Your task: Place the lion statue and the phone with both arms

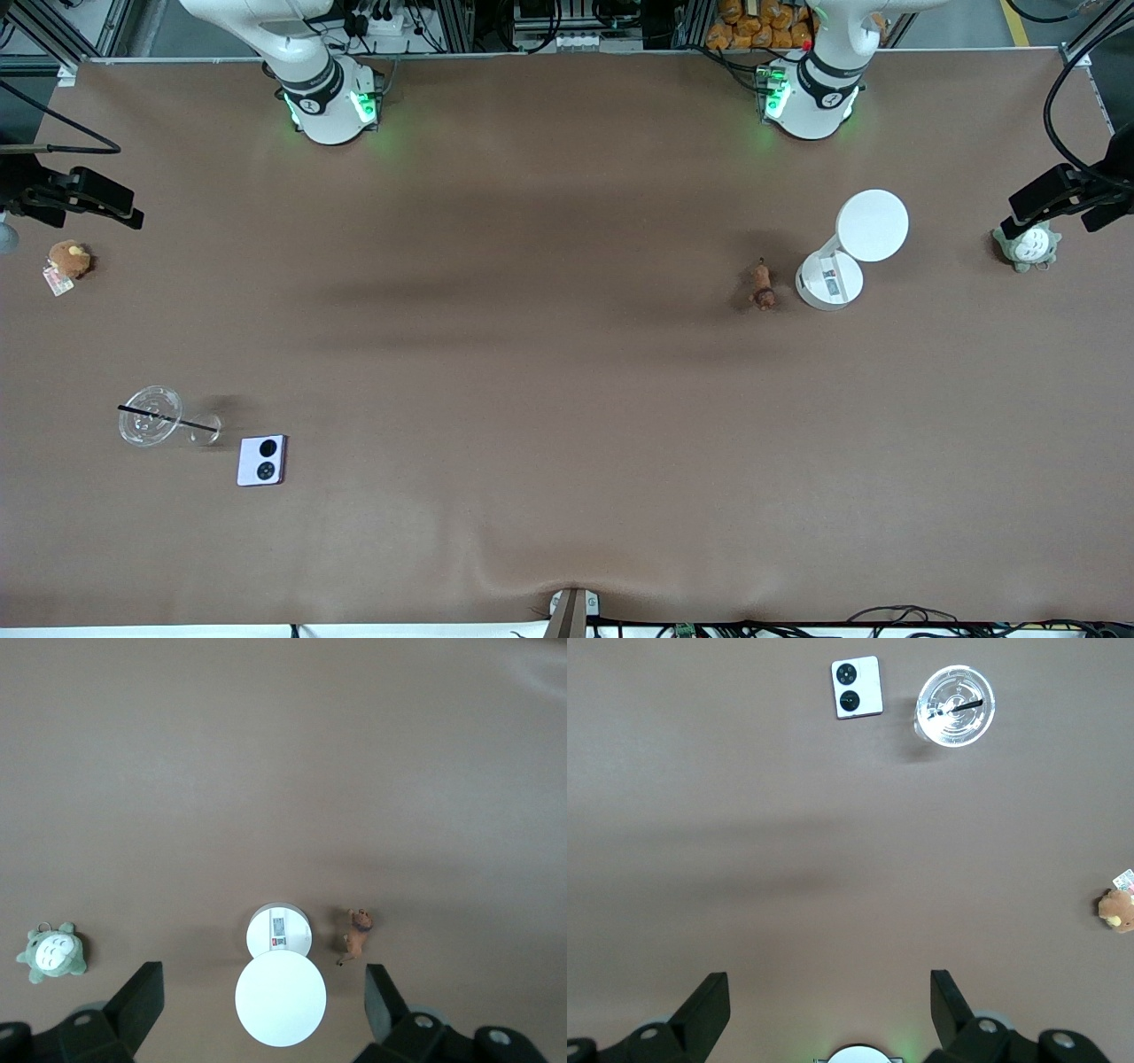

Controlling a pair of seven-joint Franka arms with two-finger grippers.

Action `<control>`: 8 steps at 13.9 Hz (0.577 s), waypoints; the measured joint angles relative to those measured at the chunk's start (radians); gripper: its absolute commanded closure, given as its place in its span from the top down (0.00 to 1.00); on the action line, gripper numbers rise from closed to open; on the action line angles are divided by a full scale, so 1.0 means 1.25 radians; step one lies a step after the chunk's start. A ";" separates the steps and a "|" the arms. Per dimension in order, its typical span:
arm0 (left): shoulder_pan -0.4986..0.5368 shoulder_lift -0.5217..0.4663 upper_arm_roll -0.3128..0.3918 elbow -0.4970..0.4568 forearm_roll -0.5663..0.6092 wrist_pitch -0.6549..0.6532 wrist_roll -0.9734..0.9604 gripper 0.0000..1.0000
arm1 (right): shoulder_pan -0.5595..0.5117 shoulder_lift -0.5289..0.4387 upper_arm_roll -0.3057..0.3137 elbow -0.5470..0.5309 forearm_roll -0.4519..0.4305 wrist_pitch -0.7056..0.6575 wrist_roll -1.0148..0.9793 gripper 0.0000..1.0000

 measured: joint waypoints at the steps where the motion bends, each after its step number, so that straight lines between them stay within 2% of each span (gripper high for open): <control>1: 0.001 0.000 0.000 0.000 0.000 0.000 0.010 1.00 | 0.000 0.000 -0.001 0.000 0.000 0.000 0.000 1.00; 8: 0.004 0.002 0.000 0.000 0.000 0.000 0.016 1.00 | 0.000 0.000 -0.005 0.000 0.000 0.005 0.000 1.00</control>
